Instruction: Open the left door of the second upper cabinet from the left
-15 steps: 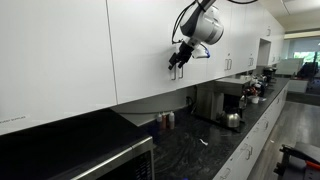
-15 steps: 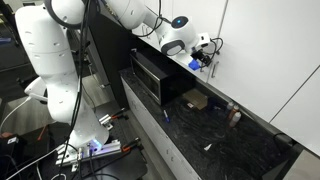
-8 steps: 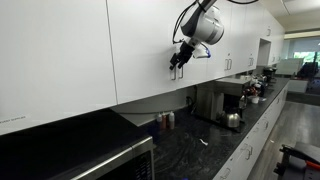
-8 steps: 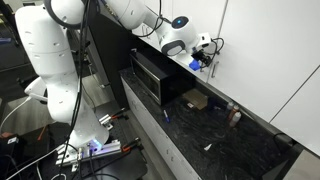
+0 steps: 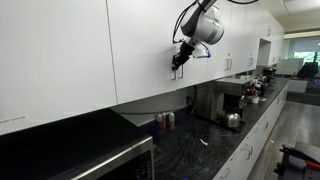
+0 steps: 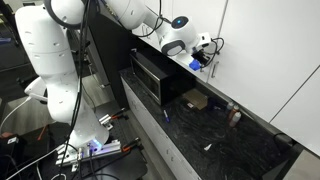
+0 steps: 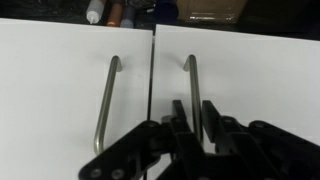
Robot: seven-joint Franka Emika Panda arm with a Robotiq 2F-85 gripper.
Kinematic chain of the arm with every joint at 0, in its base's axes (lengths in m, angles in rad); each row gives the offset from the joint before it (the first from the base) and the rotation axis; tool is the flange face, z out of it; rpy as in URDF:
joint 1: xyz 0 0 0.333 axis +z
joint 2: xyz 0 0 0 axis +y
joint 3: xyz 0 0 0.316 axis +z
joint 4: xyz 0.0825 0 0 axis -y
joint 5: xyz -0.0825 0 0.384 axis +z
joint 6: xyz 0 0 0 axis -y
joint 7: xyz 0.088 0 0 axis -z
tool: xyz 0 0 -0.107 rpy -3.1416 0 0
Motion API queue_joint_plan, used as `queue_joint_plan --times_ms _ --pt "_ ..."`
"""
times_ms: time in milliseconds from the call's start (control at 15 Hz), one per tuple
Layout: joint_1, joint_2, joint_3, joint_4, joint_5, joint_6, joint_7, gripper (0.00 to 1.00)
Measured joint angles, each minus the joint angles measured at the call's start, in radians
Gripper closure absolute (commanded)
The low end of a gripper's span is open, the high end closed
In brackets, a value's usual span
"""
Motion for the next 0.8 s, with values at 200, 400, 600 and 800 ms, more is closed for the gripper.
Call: queue_joint_plan --times_ms 200,400,600,800 --pt "0.002 0.000 0.002 -0.001 0.001 0.002 0.019 0.97" --pt "0.005 -0.001 -0.001 -0.004 -0.008 0.007 0.059 0.97" --pt "0.025 -0.005 -0.023 -0.014 -0.057 0.015 0.131 0.97" --pt "0.056 -0.013 -0.056 -0.033 -0.130 0.031 0.228 0.97"
